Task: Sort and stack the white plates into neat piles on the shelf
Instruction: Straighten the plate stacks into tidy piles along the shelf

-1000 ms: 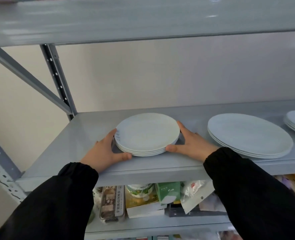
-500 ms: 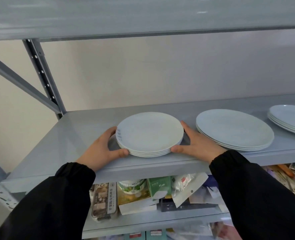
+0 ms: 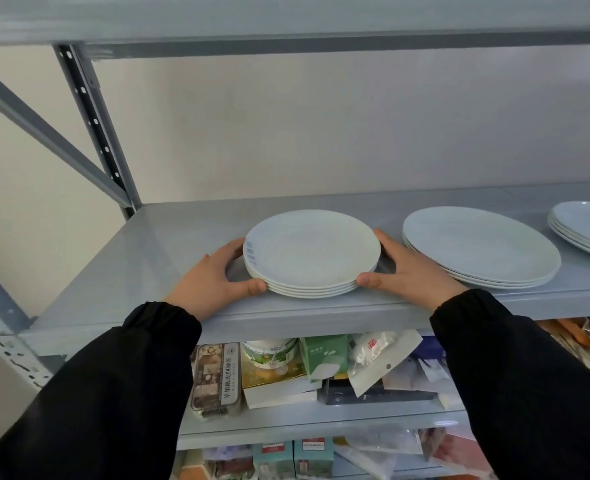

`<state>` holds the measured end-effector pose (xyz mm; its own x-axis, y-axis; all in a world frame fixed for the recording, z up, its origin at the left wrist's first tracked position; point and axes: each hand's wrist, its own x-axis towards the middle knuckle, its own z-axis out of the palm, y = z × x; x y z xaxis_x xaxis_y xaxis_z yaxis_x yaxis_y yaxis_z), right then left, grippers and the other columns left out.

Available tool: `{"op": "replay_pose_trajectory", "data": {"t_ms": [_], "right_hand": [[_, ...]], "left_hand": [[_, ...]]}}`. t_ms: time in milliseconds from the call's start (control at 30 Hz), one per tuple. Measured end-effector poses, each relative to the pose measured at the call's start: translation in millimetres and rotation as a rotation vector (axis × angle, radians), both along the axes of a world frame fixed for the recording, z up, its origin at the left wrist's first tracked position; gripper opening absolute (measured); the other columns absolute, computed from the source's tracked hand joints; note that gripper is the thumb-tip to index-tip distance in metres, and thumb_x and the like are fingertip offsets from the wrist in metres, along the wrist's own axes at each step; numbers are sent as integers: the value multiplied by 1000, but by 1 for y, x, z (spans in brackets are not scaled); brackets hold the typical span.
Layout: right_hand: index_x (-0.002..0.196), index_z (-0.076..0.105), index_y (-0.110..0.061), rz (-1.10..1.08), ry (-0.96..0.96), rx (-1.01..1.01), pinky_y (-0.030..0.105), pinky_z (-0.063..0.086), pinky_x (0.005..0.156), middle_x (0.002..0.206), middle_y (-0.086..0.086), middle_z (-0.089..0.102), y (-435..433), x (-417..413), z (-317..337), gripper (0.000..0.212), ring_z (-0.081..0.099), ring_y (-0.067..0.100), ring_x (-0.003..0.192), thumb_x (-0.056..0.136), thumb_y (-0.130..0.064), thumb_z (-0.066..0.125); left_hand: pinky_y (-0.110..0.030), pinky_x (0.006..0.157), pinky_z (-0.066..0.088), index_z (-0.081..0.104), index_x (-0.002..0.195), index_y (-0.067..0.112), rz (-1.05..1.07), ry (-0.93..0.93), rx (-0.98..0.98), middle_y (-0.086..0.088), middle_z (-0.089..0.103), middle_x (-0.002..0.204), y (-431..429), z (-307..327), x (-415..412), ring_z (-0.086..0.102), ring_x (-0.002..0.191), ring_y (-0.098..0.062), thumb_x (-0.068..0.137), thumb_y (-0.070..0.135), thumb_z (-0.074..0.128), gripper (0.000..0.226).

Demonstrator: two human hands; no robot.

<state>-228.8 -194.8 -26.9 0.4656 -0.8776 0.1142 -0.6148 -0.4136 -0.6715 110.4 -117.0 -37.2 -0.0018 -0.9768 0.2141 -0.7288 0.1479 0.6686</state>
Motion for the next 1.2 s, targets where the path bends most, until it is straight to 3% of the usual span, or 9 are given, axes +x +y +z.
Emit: {"op": "replay_pose_trajectory", "data": {"t_ms": [167, 333, 500, 600, 733, 867, 1000, 1100, 1200], "right_hand": [[145, 26, -54, 9, -8, 14, 41, 43, 107, 138, -24, 53, 2, 1, 2, 97, 50, 8, 127, 62, -78, 71], [144, 27, -52, -7, 4, 8, 43, 45, 105, 138, -20, 54, 4, 2, 2, 103, 52, 11, 125, 55, -87, 67], [156, 18, -37, -76, -81, -19, 39, 31, 116, 159, -13, 30, 13, -5, 1, 115, 30, 12, 145, 62, -79, 69], [152, 31, -35, -46, -193, -161, 30, 33, 114, 152, -20, 36, 31, -26, 7, 89, 36, 4, 139, 76, -60, 71], [145, 45, -29, -27, -111, -466, 13, 28, 109, 148, -14, 45, 32, -80, 30, 74, 40, -2, 134, 78, -57, 58], [147, 42, -26, -164, -96, -445, 23, 27, 110, 152, -5, 43, 5, -158, 36, 80, 39, 11, 139, 76, -62, 54], [155, 24, -27, -176, 51, -265, 19, 19, 106, 160, -5, 28, -19, -225, 24, 88, 25, 11, 145, 84, -54, 67], [156, 20, -27, -103, 138, -196, 15, 18, 104, 153, -14, 29, -32, -255, 17, 94, 24, 0, 139, 83, -46, 75], [155, 16, -36, -53, 174, -143, 19, 25, 103, 142, -23, 30, -41, -269, 13, 98, 27, -4, 131, 79, -54, 75]], "left_hand": [[-49, 118, 23, 32, 144, 51, 4, -23, 9, 23, 47, 145, 0, -1, 2, 42, 135, -6, 63, 84, 65, 93], [-51, 119, 21, 30, 145, 52, -14, -45, 30, 22, 45, 147, -2, -1, 5, 41, 137, -7, 64, 85, 64, 93], [-31, 111, 27, 31, 150, 37, 60, 118, -7, 19, 40, 149, 3, 2, 3, 38, 136, -5, 59, 81, 63, 106], [-33, 112, 29, 36, 147, 36, 196, 202, -158, 13, 43, 149, 9, 6, -5, 38, 134, -3, 69, 76, 55, 90], [-28, 103, 38, 41, 144, 31, 215, 141, -386, 11, 47, 141, 19, 24, -70, 46, 127, -6, 86, 59, 50, 65], [-29, 103, 40, 43, 144, 22, 12, -57, -493, 9, 49, 136, 17, 46, -174, 50, 122, -11, 88, 44, 54, 61], [-25, 116, 23, 25, 154, 24, -122, -52, -255, 18, 30, 149, -10, 33, -258, 26, 143, -4, 84, 57, 59, 84], [-26, 118, 17, 16, 156, 30, -105, -10, -69, 25, 15, 153, -41, 15, -286, 15, 143, 4, 77, 66, 68, 101], [-38, 113, 35, 29, 147, 43, -108, 64, -22, 22, 42, 146, -57, 6, -289, 38, 136, 0, 67, 68, 77, 97]]}}
